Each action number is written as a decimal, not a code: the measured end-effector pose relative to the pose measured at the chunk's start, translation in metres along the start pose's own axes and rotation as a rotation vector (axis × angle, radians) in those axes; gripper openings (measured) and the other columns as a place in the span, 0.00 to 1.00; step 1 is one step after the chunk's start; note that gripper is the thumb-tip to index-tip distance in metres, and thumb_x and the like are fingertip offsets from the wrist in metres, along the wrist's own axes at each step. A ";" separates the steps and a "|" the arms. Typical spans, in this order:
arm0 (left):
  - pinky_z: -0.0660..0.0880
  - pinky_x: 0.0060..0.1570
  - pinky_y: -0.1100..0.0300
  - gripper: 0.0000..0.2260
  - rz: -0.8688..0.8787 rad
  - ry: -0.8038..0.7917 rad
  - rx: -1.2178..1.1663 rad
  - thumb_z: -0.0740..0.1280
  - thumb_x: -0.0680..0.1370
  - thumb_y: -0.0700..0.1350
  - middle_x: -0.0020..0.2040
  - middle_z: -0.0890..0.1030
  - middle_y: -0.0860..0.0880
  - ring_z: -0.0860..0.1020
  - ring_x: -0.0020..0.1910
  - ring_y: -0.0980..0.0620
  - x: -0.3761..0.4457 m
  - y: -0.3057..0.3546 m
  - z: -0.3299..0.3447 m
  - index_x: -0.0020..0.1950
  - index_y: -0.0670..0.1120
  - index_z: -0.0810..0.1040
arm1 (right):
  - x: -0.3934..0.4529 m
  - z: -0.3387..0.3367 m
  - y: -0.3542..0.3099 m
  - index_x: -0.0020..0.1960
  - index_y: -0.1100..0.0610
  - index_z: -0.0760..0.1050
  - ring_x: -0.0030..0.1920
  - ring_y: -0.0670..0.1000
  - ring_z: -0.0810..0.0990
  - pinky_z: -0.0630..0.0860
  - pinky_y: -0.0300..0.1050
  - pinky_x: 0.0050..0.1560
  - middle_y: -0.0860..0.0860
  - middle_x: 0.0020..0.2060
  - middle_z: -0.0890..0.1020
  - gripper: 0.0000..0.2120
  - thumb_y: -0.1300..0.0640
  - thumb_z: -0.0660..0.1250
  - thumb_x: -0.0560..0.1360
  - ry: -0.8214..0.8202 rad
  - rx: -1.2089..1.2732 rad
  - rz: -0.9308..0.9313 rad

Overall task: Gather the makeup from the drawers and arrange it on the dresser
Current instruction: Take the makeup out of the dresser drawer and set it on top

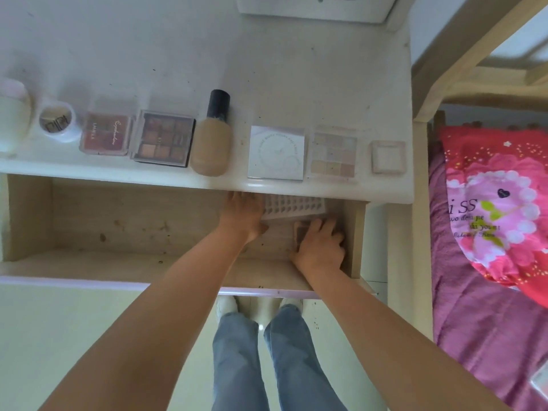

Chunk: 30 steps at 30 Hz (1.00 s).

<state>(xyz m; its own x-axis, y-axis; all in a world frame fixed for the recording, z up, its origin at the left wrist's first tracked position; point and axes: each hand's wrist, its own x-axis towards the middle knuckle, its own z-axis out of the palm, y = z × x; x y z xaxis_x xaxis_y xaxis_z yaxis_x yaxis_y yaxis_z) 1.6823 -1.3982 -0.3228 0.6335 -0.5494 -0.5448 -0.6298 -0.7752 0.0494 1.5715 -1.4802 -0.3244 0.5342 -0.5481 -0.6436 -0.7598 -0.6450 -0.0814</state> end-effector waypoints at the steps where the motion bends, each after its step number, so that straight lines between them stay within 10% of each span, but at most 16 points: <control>1: 0.61 0.67 0.54 0.26 0.016 -0.031 0.019 0.66 0.74 0.50 0.67 0.68 0.43 0.65 0.68 0.43 0.003 -0.001 -0.002 0.68 0.42 0.64 | -0.001 0.000 0.000 0.69 0.59 0.51 0.64 0.63 0.64 0.71 0.52 0.57 0.61 0.70 0.53 0.30 0.49 0.63 0.75 -0.007 0.003 0.000; 6: 0.70 0.53 0.56 0.19 0.071 -0.050 0.017 0.69 0.72 0.51 0.58 0.76 0.47 0.74 0.57 0.45 0.006 -0.010 -0.009 0.59 0.46 0.71 | 0.004 -0.002 -0.004 0.68 0.59 0.52 0.62 0.62 0.66 0.73 0.52 0.55 0.61 0.69 0.54 0.32 0.45 0.63 0.74 0.003 -0.008 0.023; 12: 0.64 0.66 0.48 0.41 0.028 -0.007 0.045 0.70 0.70 0.54 0.70 0.58 0.38 0.58 0.69 0.37 -0.022 -0.031 0.001 0.73 0.44 0.50 | 0.002 -0.009 -0.005 0.65 0.59 0.55 0.62 0.61 0.65 0.72 0.51 0.55 0.59 0.64 0.59 0.32 0.47 0.67 0.70 0.001 0.091 0.045; 18: 0.66 0.66 0.52 0.37 0.003 -0.056 -0.178 0.74 0.64 0.56 0.71 0.51 0.42 0.48 0.72 0.42 -0.073 -0.057 -0.022 0.66 0.46 0.62 | -0.021 -0.032 0.009 0.65 0.57 0.58 0.64 0.60 0.63 0.67 0.51 0.61 0.59 0.63 0.63 0.35 0.48 0.72 0.66 -0.047 0.237 -0.099; 24: 0.55 0.72 0.56 0.26 0.178 -0.107 -0.303 0.76 0.63 0.53 0.74 0.48 0.49 0.43 0.73 0.52 -0.145 -0.074 -0.045 0.53 0.49 0.65 | -0.077 -0.084 0.041 0.57 0.48 0.62 0.52 0.50 0.69 0.71 0.34 0.39 0.49 0.53 0.66 0.29 0.57 0.74 0.62 -0.157 0.344 -0.331; 30: 0.57 0.67 0.59 0.31 0.212 0.126 -0.384 0.79 0.58 0.49 0.71 0.56 0.50 0.53 0.68 0.55 -0.134 -0.060 -0.101 0.56 0.46 0.69 | -0.089 -0.161 0.046 0.54 0.52 0.69 0.50 0.52 0.73 0.75 0.45 0.48 0.48 0.49 0.71 0.25 0.61 0.74 0.60 0.132 0.465 -0.542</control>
<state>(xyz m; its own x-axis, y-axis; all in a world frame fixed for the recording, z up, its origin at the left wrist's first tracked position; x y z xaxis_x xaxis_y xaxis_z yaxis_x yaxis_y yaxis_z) 1.6801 -1.3094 -0.1681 0.5732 -0.7238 -0.3841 -0.5544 -0.6877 0.4687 1.5488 -1.5470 -0.1480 0.8984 -0.2942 -0.3260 -0.4387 -0.5674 -0.6969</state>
